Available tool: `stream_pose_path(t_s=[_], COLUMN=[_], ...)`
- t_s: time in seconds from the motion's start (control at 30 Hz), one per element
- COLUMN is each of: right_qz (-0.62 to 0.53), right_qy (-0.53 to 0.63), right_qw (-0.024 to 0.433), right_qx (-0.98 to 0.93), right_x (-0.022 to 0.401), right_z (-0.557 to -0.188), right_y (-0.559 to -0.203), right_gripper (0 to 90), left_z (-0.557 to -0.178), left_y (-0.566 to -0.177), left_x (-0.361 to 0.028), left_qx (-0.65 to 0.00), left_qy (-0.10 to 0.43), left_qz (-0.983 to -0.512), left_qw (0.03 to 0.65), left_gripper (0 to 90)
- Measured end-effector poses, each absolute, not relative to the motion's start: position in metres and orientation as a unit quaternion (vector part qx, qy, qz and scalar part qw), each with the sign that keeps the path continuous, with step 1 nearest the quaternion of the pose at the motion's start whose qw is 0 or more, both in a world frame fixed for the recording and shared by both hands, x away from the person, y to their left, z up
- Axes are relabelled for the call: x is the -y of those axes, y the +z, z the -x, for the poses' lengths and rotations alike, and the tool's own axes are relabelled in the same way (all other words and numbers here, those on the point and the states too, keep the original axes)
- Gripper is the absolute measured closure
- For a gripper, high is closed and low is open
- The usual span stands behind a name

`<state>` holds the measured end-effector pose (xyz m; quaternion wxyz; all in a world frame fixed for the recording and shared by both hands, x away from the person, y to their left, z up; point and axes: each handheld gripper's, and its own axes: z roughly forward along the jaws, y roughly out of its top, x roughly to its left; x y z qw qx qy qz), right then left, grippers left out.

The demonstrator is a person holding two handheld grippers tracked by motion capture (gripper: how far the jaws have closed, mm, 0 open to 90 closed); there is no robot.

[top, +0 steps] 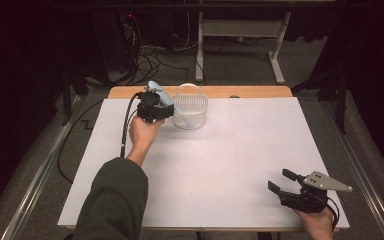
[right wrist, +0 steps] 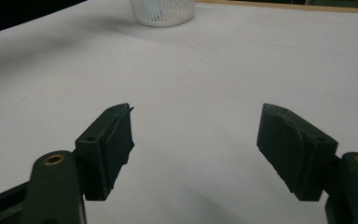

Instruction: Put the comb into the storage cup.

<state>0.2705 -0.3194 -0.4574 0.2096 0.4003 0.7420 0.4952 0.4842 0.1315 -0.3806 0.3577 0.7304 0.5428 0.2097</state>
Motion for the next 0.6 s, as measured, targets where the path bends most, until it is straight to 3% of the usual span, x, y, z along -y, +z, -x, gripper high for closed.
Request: stream_pose_path(t_s=[0.6], right_qz=[-0.398], right_qy=[0.495], right_qw=[0.21], right_qx=[-0.743], right_x=[0.3188], right_z=[-0.2706], right_y=[-0.4574], right_gripper=[27.5], left_z=[-0.4775], left_y=[-0.3795], left_x=[-0.135], left_qx=[-0.537], left_qy=[0.215], left_qz=[-0.731], left_qw=[0.363], left_gripper=[32.6])
